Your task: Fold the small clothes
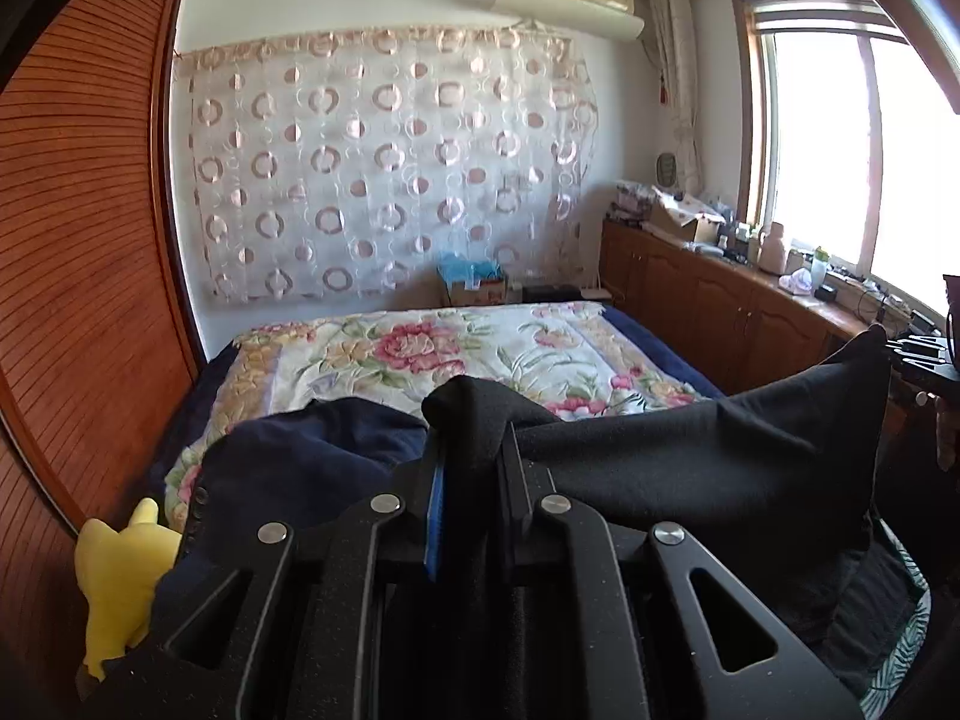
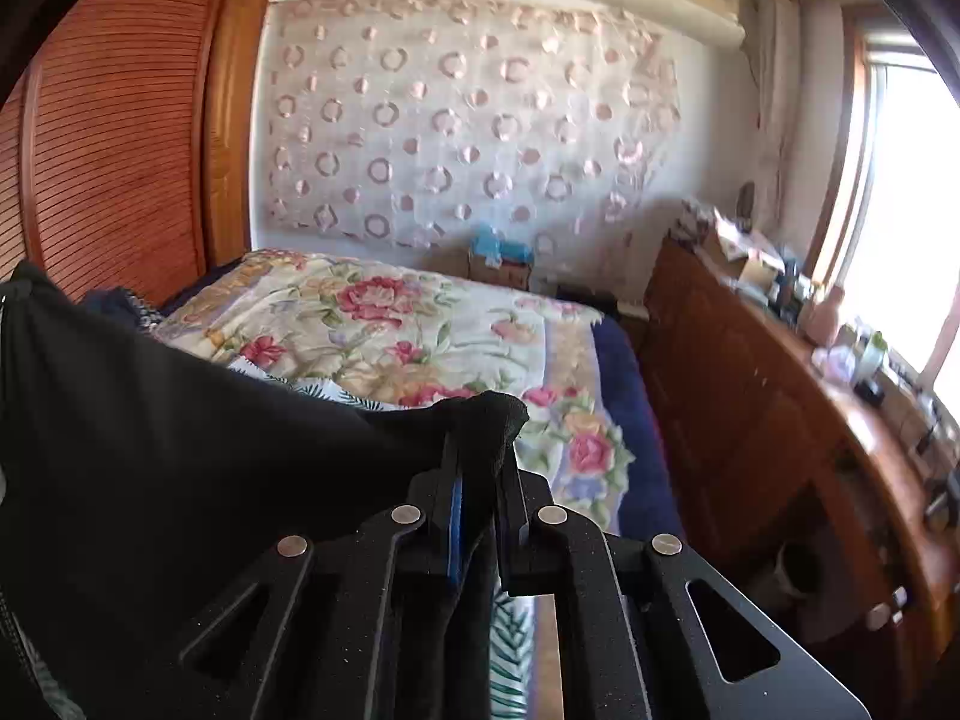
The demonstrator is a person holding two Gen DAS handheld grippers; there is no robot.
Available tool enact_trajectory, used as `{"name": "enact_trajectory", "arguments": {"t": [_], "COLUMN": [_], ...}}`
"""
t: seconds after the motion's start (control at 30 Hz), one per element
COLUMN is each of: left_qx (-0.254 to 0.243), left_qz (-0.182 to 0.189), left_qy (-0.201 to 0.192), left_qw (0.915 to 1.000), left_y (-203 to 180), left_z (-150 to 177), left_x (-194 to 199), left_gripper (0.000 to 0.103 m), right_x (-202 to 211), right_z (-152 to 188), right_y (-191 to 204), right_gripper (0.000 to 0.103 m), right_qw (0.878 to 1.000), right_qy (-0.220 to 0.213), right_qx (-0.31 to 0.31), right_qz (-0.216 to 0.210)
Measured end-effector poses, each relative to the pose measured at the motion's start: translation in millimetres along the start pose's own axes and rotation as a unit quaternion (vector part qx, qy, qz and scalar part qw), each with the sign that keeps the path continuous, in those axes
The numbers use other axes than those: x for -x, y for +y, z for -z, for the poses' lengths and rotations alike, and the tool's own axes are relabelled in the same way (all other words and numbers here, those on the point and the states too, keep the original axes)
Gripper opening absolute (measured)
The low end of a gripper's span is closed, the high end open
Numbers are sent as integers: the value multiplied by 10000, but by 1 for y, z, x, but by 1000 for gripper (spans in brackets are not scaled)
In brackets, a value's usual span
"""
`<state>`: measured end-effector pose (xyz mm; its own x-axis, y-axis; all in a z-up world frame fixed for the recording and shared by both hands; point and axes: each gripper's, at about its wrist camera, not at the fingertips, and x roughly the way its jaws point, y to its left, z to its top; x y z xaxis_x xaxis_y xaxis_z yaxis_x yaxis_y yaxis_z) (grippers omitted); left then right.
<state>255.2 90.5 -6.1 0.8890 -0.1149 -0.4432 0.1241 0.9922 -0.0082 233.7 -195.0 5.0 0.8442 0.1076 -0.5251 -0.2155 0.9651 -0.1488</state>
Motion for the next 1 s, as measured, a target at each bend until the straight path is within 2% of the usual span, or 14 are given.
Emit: {"name": "enact_trajectory", "arguments": {"t": [0.23,0.33,0.5,0.57,0.6,0.63,0.67,0.77,0.8,0.83,0.87,1.0], "left_qx": [-28,-38,-64,40,127,144,123,-58,-134,-212,-242,-210], "left_qz": [-159,-165,-199,-157,-19,20,-5,10,-29,-57,-52,33], "left_qy": [99,126,301,425,389,336,252,105,113,114,95,142], "left_qw": [9998,9998,9993,9990,9992,9993,9996,9999,9998,9997,9996,9997], "left_y": [-1,0,2,3,4,3,2,-4,-5,-7,-7,-6], "left_z": [-2,-2,-5,-3,-2,-1,0,0,1,4,7,30], "left_x": [-10,-10,-24,-25,-21,-17,-10,7,11,17,23,45], "left_gripper": [15,16,19,25,27,34,44,53,57,66,72,76], "right_x": [-43,-38,-23,-22,-21,-19,-17,-10,-6,-5,0,19], "right_z": [-32,-29,-19,-21,-23,-25,-27,-24,-23,-18,-15,7], "right_y": [5,-2,-1,-3,-5,-8,-10,-9,-8,-9,-8,-5], "right_gripper": [8,8,8,8,13,20,22,28,34,40,43,46], "right_qw": [9995,9988,9987,9982,9976,9973,9973,9983,9985,9986,9985,9982], "right_qy": [0,60,240,331,363,350,297,155,166,168,155,206], "right_qx": [-300,-472,-404,-484,-572,-638,-661,-552,-510,-498,-482,-407], "right_qz": [136,111,184,141,112,98,109,-21,-64,-109,-187,-400]}}
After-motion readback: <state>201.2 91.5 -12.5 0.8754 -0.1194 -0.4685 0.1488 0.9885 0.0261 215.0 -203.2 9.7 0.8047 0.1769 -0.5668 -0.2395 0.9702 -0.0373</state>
